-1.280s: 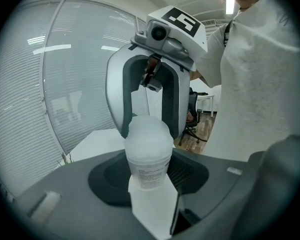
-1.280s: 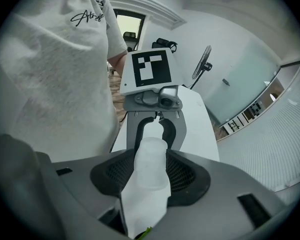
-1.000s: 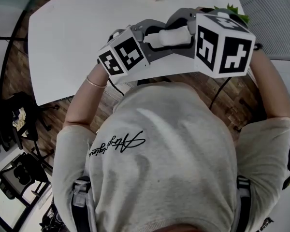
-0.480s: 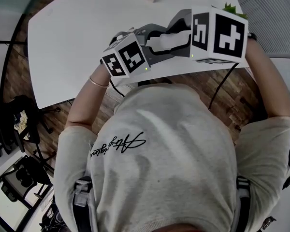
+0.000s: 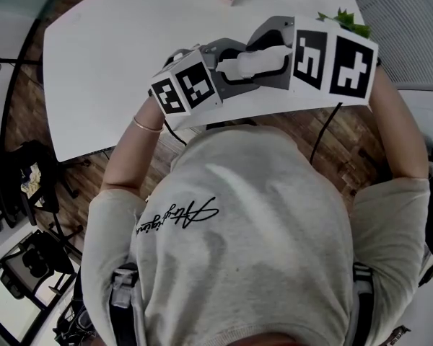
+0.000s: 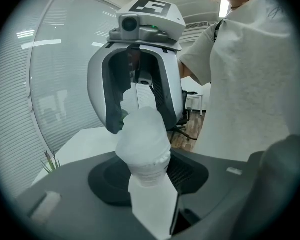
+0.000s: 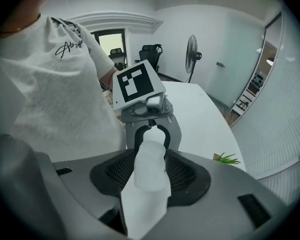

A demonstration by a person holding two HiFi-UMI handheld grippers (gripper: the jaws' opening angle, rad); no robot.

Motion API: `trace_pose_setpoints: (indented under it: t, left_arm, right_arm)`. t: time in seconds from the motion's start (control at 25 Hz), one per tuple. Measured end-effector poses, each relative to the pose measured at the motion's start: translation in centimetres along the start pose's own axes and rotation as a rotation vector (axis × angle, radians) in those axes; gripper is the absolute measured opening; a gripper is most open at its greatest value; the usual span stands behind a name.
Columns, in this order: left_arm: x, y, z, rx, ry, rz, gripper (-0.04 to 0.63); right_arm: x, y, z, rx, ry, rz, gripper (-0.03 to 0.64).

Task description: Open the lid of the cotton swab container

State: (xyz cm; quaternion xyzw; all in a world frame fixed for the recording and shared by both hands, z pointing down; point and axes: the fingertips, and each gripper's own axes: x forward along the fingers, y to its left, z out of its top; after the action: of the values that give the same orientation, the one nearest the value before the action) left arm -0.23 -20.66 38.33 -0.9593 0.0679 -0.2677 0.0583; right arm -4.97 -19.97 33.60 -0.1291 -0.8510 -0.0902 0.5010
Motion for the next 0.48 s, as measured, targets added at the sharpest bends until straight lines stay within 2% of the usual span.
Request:
trace_pose_setpoints:
  t: [0.16,0.48]
  left_arm:
    - [-0.7,0.0,0.5,-0.061,-0.048,0.005,0.19]
    - [-2.5,1.1,1.4,-0.155,-0.116,0.056,0.19]
  right_arm:
    - [-0.9,-0.1,1.1,-0.059,-0.043,-0.096,0.209]
    - [-3.7,-1.0,3.5,-0.145,-0.2,-0.358,0.151]
